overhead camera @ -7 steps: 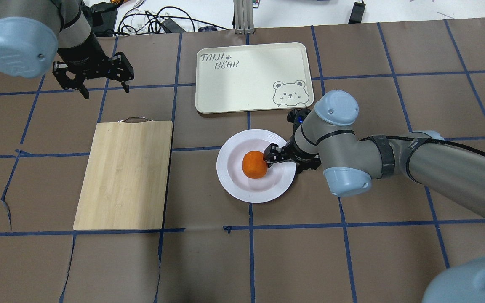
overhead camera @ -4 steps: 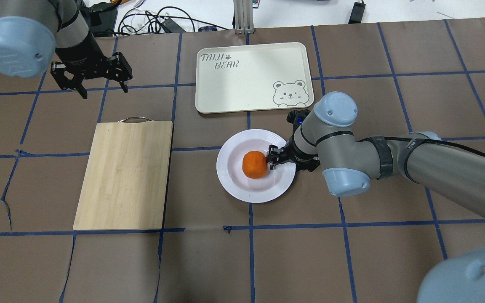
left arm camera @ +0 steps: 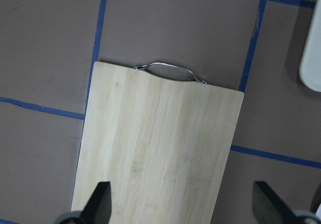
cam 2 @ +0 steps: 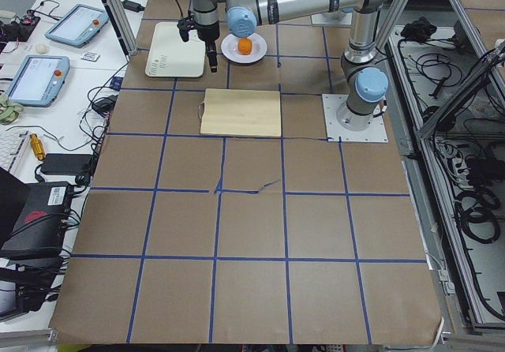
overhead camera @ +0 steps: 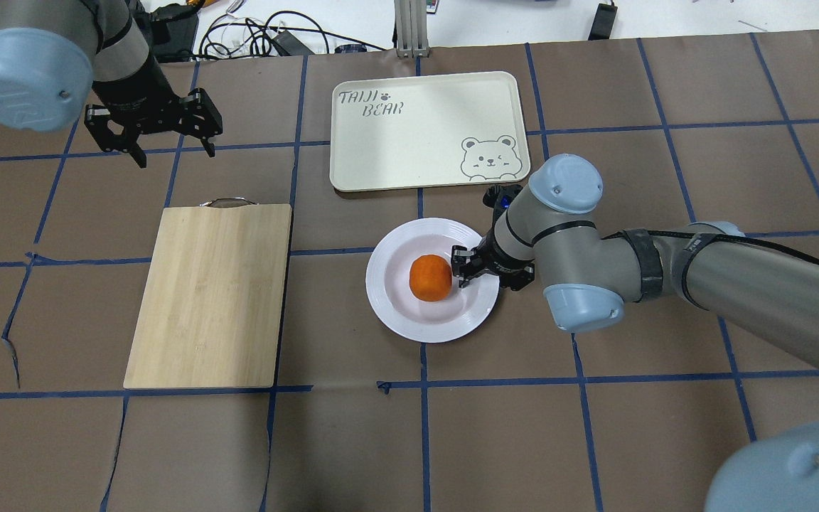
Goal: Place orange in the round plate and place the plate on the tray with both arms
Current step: 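Grasp the rim of the white plate with the right gripper, then carry the plate with the orange onto the bear tray with the right gripper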
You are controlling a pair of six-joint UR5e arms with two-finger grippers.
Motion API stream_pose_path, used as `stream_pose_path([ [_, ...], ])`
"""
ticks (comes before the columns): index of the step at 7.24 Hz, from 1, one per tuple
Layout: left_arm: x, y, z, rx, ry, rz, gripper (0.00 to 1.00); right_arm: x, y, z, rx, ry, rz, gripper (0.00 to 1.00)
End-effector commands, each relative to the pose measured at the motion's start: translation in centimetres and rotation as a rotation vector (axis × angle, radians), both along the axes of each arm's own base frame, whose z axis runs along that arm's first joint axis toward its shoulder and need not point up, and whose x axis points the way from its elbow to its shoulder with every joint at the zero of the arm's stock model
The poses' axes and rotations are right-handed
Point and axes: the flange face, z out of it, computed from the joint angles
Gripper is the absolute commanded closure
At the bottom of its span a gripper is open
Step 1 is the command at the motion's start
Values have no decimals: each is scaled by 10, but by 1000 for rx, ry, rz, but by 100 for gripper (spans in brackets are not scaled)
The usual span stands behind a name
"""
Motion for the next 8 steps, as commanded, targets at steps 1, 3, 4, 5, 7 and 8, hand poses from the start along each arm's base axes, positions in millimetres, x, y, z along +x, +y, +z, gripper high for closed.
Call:
stream_pose_path([
  [1,0,0,0,1,0,0,0,1,-5,10,-18,-17,-1,97],
  [3,0,0,0,0,2,0,0,-2,-27,28,-48,-37,-13,100],
  [4,-1,3,-2,25,4,-1,0,-2,-41,42,-59,-40,-17,100],
  [5,0,4,-1,28,3,-1,0,0,-59,64,-74,-42,-17,100],
  [7,0,4,-1,28,2,-1,0,7,-104,116,-115,-50,-16,100],
  [8,0,4,-2,31,2,-1,0,9,-118,128,-147,-59,-9,100],
])
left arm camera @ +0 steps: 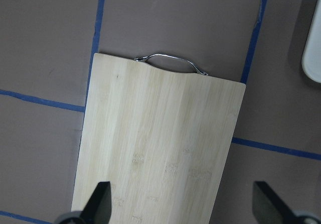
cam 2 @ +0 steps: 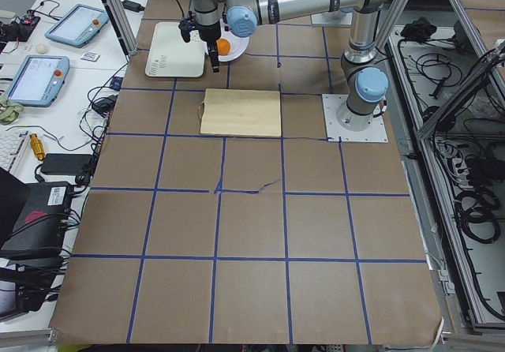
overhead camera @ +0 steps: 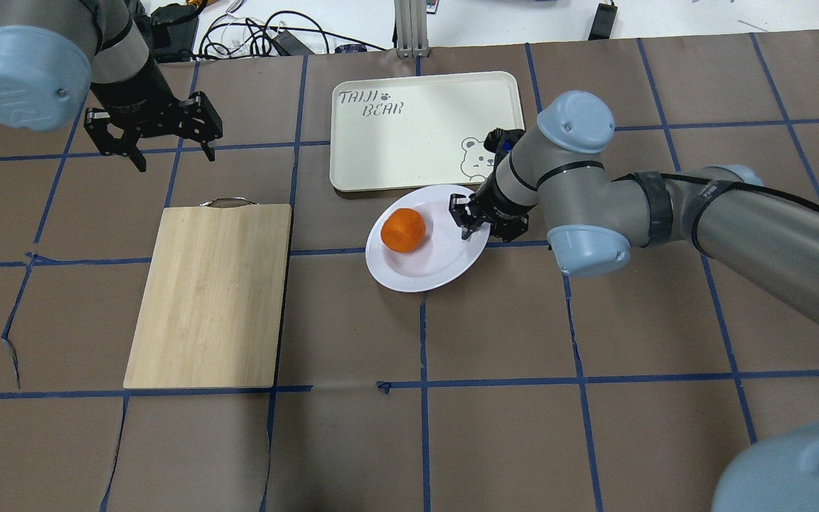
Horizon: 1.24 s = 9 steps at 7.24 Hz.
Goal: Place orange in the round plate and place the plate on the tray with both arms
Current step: 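Carry the plate with the orange onto the bear tray with the right gripper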
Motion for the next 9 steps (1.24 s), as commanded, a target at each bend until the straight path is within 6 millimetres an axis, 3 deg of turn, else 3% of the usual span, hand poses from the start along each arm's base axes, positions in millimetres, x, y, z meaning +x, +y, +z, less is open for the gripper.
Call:
stream_pose_path([
  [1,-1,2,-4,9,0,-2,0,7,-46,18,-80,-30,4,100],
  [3,-1,6,-8,15,1,-2,0,15,-116,1,-140,-52,4,100],
  [4,-1,6,-8,15,1,-2,0,19,-132,-17,-125,-108,21,100],
  [7,-2,7,-11,20,2,-3,0,5,-146,-55,-109,-114,-4,100],
  [9,-2,6,-10,15,1,-3,0,-13,-152,-69,-114,-110,-29,100],
])
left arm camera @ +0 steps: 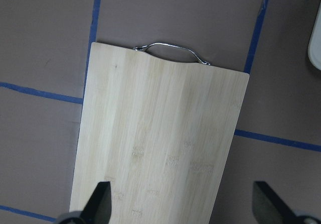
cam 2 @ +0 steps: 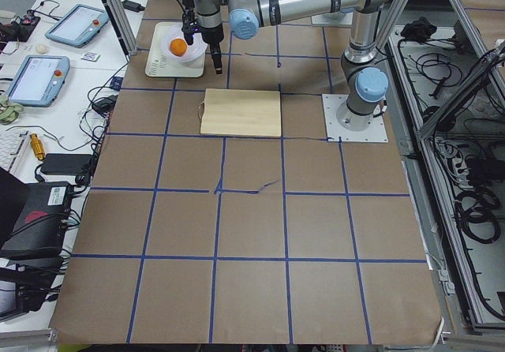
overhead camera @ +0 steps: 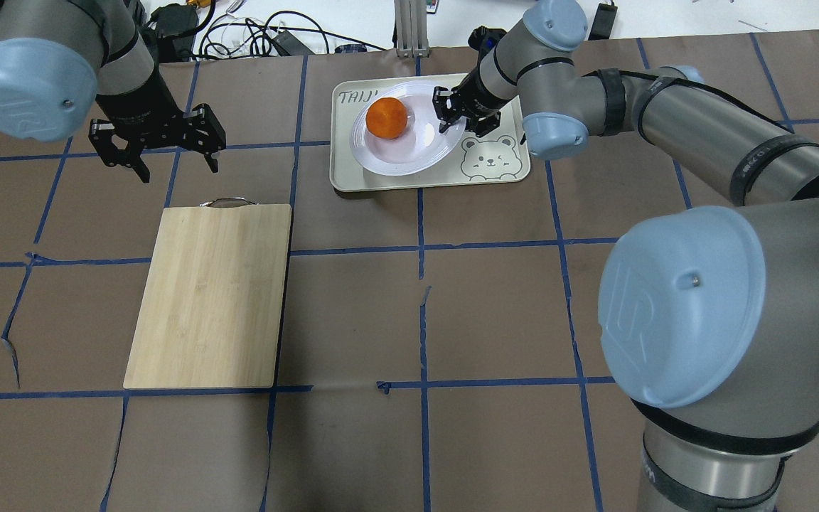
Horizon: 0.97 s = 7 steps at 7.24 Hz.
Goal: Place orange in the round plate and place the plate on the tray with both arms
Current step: 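Carry the plate with the orange onto the bear tray with the right gripper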
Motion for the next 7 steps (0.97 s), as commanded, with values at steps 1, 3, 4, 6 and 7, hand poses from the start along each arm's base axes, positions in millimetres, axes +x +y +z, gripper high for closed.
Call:
stream_pose_path([
  [1,0,0,0,-5,-1,0,0,-12,-4,-13,10,2,-21,98],
  [3,1,-1,0,-5,-1,1,0,-19,-11,-11,-6,52,-51,22],
  [4,0,0,0,-5,-1,0,0,-26,-13,-5,-15,92,-83,0],
  [6,0,0,0,-5,-1,0,0,-48,-20,47,-92,224,-55,0],
  [7,0,0,0,-5,-1,0,0,-55,-22,83,-130,310,-4,0],
])
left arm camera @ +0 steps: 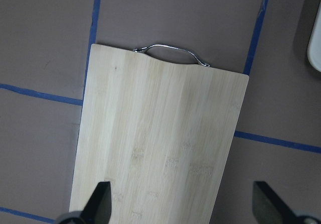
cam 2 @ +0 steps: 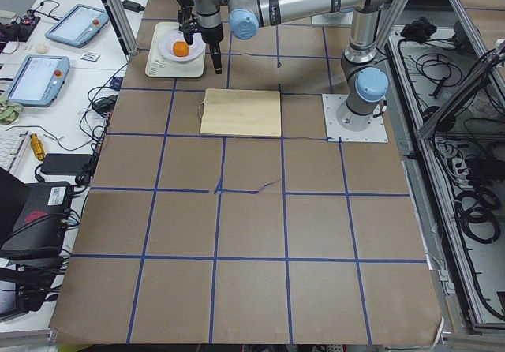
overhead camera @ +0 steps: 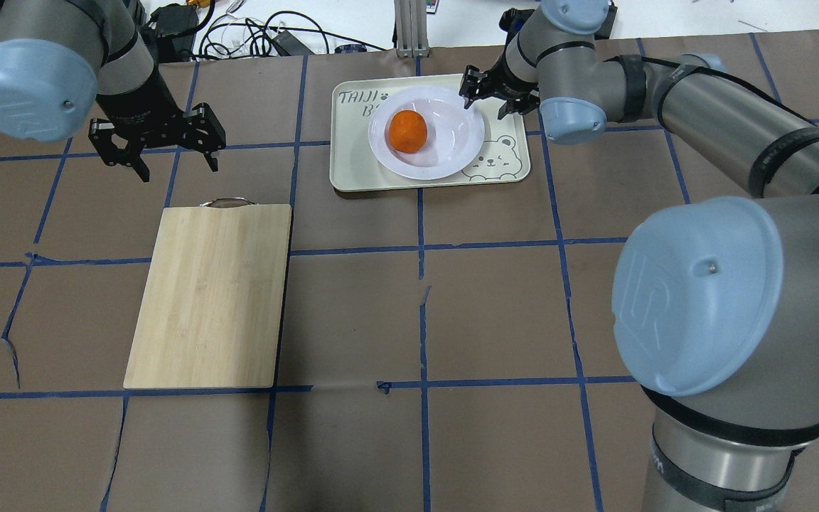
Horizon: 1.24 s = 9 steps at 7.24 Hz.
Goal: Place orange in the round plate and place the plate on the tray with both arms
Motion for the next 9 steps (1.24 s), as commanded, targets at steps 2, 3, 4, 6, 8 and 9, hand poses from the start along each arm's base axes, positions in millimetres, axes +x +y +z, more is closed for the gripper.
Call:
stream_pose_path([
  [2,0,0,0,0,1,0,0,-18,29,116,87,278,145,0],
  [3,0,0,1,-2,1,0,0,-18,72,164,170,334,228,0],
  [4,-1,0,1,-2,3,0,0,-14,119,209,223,333,251,0],
  [6,-1,0,1,-2,3,-2,0,-26,183,259,211,337,282,0],
  [8,-1,0,1,-3,3,-2,0,-29,205,248,217,346,372,0],
  [9,-1,-1,2,-5,3,-2,0,-29,206,249,219,336,332,0],
])
